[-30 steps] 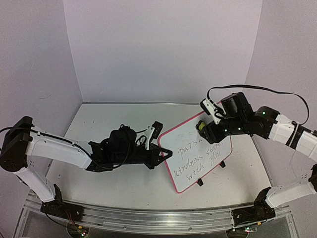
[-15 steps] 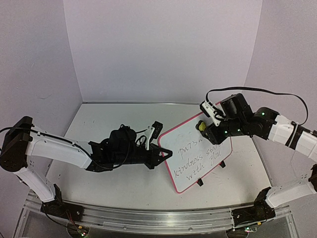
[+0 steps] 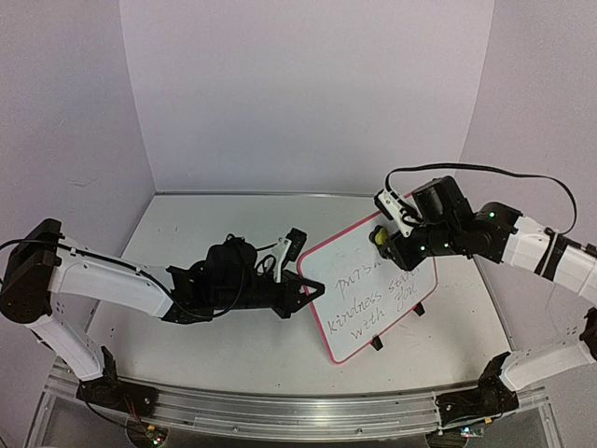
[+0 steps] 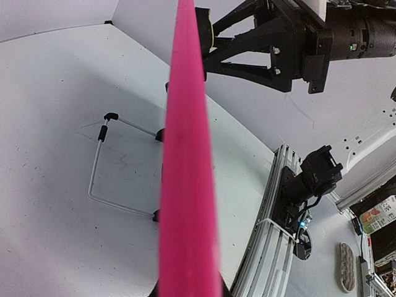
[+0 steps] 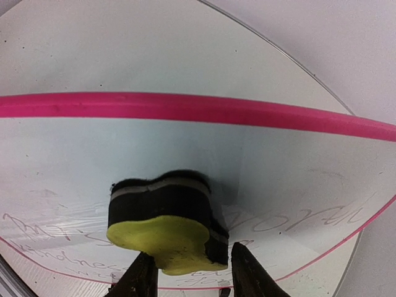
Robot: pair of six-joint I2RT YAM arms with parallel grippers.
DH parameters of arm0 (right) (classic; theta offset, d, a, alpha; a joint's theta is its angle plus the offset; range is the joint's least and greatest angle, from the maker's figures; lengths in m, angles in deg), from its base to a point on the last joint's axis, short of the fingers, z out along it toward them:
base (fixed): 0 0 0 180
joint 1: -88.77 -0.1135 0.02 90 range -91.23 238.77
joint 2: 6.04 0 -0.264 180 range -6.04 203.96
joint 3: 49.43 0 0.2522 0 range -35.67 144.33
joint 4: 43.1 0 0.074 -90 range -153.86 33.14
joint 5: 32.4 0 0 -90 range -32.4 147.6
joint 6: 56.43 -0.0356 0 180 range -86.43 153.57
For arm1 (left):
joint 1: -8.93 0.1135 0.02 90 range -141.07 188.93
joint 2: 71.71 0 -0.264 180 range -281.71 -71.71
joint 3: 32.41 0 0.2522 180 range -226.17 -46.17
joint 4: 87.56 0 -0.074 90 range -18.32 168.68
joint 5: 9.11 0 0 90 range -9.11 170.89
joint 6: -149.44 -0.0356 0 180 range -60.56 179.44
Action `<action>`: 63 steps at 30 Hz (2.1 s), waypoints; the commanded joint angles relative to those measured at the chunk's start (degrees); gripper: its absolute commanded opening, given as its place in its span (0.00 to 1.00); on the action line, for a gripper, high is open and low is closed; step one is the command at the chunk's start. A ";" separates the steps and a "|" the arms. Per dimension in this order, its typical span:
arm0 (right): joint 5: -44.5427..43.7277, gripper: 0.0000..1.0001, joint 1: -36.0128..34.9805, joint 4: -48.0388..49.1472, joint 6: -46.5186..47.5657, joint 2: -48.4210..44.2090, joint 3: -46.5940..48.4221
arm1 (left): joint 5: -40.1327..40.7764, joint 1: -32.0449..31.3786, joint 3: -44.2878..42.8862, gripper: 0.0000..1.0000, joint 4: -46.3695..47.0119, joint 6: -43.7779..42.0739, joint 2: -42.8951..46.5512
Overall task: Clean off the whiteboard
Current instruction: Erase the whiteboard at the center of the board.
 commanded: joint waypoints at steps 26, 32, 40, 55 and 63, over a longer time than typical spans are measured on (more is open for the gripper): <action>-0.87 0.11 -15.56 6.00 -5.77 11.34 8.83 | -8.69 -2.42 -2.35 0.00 -6.44 -3.18 -0.36; -9.15 0.11 -17.39 5.28 -9.47 13.34 10.70 | -8.20 -2.42 -1.55 0.00 -6.83 -3.53 0.39; -17.13 0.11 -9.22 1.20 -9.70 11.26 11.12 | -8.39 -2.41 -0.50 0.00 -6.83 -4.11 1.46; -11.78 0.10 -14.51 5.45 -11.73 13.14 10.16 | -9.15 -2.43 -0.44 0.00 -6.83 -4.29 1.65; -10.71 0.09 -22.92 12.47 -14.38 15.78 9.34 | -9.23 -2.45 -0.20 0.00 -6.83 -4.47 1.86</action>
